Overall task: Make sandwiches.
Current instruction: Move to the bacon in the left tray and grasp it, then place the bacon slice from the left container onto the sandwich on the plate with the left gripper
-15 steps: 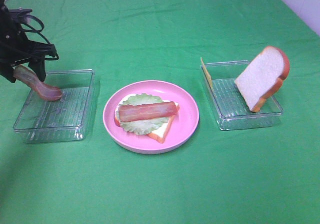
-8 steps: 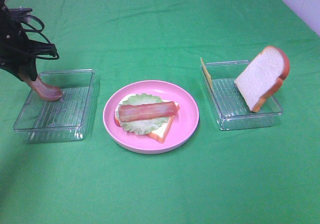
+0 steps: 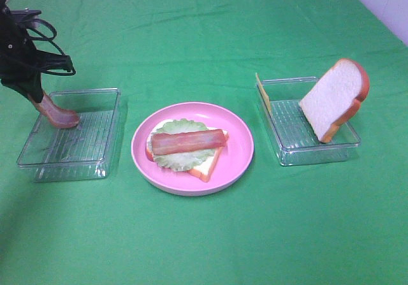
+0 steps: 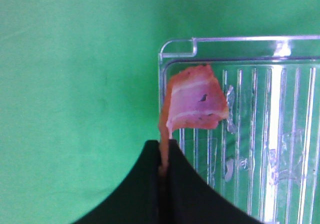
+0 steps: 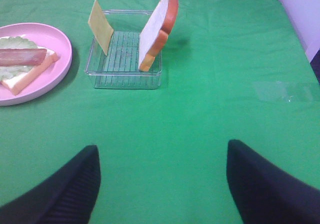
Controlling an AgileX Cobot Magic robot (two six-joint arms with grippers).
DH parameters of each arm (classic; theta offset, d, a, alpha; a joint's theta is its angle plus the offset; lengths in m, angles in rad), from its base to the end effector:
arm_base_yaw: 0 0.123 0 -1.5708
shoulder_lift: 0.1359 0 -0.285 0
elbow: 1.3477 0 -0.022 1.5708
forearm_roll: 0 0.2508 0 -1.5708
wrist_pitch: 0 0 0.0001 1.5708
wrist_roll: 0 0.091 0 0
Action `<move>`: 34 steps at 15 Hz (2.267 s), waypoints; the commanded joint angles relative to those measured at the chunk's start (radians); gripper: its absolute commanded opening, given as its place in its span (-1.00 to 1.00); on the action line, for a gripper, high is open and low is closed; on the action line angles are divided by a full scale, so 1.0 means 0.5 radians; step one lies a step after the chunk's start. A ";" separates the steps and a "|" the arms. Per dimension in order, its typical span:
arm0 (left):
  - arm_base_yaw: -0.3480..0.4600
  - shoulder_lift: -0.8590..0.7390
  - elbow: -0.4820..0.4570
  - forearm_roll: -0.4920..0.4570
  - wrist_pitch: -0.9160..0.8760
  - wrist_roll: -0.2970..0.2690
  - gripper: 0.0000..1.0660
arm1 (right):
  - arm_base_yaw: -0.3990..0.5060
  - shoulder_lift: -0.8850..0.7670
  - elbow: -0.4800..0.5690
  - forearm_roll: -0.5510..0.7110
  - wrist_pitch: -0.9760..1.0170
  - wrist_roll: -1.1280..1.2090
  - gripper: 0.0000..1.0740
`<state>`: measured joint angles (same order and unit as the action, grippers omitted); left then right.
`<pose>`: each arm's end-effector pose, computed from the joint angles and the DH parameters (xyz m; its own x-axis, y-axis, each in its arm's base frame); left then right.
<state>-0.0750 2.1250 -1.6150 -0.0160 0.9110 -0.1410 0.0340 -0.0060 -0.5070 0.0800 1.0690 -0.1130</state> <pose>0.4391 -0.0342 0.1715 -0.9700 -0.0778 -0.2303 -0.0686 0.9965 -0.0474 -0.0073 0.0061 0.2787 -0.4419 -0.0893 -0.8926 -0.1297 0.9909 -0.0349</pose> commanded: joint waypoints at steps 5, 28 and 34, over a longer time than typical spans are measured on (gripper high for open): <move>0.002 -0.190 -0.030 -0.390 -0.006 0.204 -1.00 | -0.012 -0.022 0.002 0.000 -0.018 -0.020 0.27; -0.734 0.032 -0.060 -1.816 -0.048 1.126 -1.00 | -0.012 -0.022 0.002 0.008 -0.018 -0.020 0.27; -0.734 0.034 -0.060 -1.732 0.008 1.056 -1.00 | -0.012 -0.022 0.002 0.010 -0.018 -0.020 0.27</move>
<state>-0.4370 2.1400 -1.6400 -0.8710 0.9060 0.3930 0.0340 -0.0060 -0.5070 0.0830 1.0690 -0.1130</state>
